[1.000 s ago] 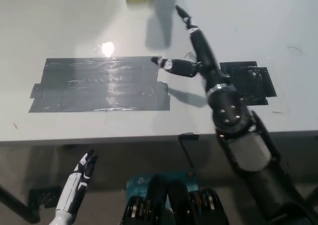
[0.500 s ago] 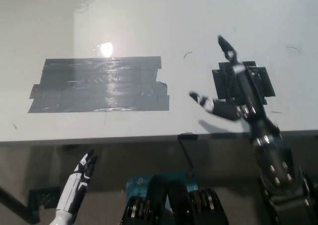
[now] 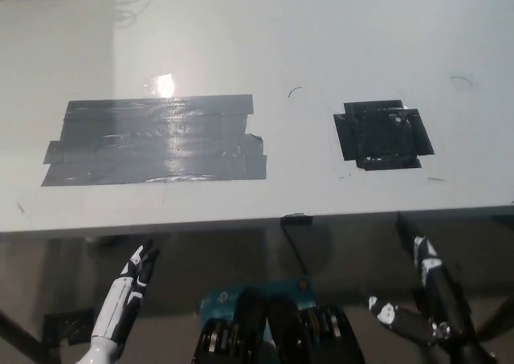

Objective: A spray bottle is kept on the black marked spot on the table infront of the robot and the robot extends its right arm to pick it up and hands it to a person

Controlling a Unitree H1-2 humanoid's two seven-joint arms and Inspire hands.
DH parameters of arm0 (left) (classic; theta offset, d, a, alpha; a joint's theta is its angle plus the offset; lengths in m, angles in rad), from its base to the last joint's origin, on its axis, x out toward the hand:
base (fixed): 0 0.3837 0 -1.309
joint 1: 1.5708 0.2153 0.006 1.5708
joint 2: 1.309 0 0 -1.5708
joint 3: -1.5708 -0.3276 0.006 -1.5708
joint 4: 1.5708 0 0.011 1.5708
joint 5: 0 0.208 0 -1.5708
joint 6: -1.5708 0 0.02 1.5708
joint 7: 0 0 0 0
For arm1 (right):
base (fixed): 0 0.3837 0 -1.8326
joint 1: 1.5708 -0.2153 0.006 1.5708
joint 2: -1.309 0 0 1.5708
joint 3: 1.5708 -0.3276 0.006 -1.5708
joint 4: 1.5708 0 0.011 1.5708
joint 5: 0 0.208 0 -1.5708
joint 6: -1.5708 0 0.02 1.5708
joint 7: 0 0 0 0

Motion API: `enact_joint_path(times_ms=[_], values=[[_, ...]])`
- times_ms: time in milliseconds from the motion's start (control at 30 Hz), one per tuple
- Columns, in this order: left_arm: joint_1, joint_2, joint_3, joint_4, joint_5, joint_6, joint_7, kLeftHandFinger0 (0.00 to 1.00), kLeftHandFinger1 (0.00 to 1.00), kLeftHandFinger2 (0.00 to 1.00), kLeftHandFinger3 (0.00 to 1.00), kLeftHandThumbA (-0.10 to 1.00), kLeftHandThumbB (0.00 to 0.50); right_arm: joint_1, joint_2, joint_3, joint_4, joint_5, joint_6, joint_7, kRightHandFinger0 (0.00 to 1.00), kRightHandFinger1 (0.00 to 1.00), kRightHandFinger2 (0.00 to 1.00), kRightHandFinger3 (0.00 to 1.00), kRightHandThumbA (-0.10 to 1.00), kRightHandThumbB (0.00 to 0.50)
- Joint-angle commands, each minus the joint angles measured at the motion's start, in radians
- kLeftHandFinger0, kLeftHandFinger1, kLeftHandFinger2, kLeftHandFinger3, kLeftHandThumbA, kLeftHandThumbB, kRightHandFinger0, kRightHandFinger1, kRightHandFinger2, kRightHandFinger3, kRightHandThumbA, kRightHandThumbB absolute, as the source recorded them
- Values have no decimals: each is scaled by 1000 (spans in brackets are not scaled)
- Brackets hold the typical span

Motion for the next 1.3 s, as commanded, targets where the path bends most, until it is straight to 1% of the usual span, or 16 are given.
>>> enact_joint_path(times_ms=[0,33,167,267,300,367,433,533,733,800,1200,1267], values=[[-7,20,0,-32,3,-13,-6,1000,1000,990,1000,1000,500,-26,-3,-4,90,4,-72,28,1000,1000,1000,1000,827,442],[-7,20,-1,-31,8,-18,-2,1000,999,982,1000,1000,500,-35,-3,-3,109,11,-76,37,1000,1000,1000,1000,803,445],[-9,20,-3,-29,15,-19,1,1000,989,977,1000,1000,498,-48,-4,5,126,7,-73,53,1000,1000,1000,1000,799,445],[-8,17,-1,-28,13,-17,2,1000,990,975,1000,1000,500,-49,-4,9,131,0,-67,63,1000,1000,1000,1000,780,424],[-8,18,-2,-27,13,-20,2,1000,990,976,1000,1000,498,-48,-3,10,133,-5,-66,62,1000,1000,1000,1000,786,434],[-6,15,-4,-27,12,-20,0,1000,991,977,1000,1000,497,-43,-3,8,134,-6,-68,64,1000,1000,1000,1000,791,438],[-5,15,-5,-28,14,-18,0,1000,978,974,1000,1000,492,-43,-3,8,137,-6,-72,66,1000,1000,1000,1000,793,436],[-6,16,-3,-29,11,-15,0,1000,967,969,1000,1000,497,-49,-2,7,144,-13,-72,69,1000,1000,1000,1000,796,426],[-4,13,-3,-28,8,-17,-1,1000,968,969,1000,1000,496,-50,-3,10,139,-25,-62,73,1000,1000,1000,1000,824,437],[-2,11,-4,-29,11,-11,0,1000,967,967,1000,1000,493,-50,-5,11,138,-27,-63,74,1000,1000,1000,1000,822,425],[0,12,-5,-35,14,-5,0,1000,961,969,1000,1000,494,-47,-1,4,136,-28,-59,79,1000,1000,1000,1000,818,426],[2,12,-6,-36,16,-2,1,1000,948,966,1000,1000,499,-45,-2,4,136,-29,-63,79,1000,1000,1000,1000,814,416]])
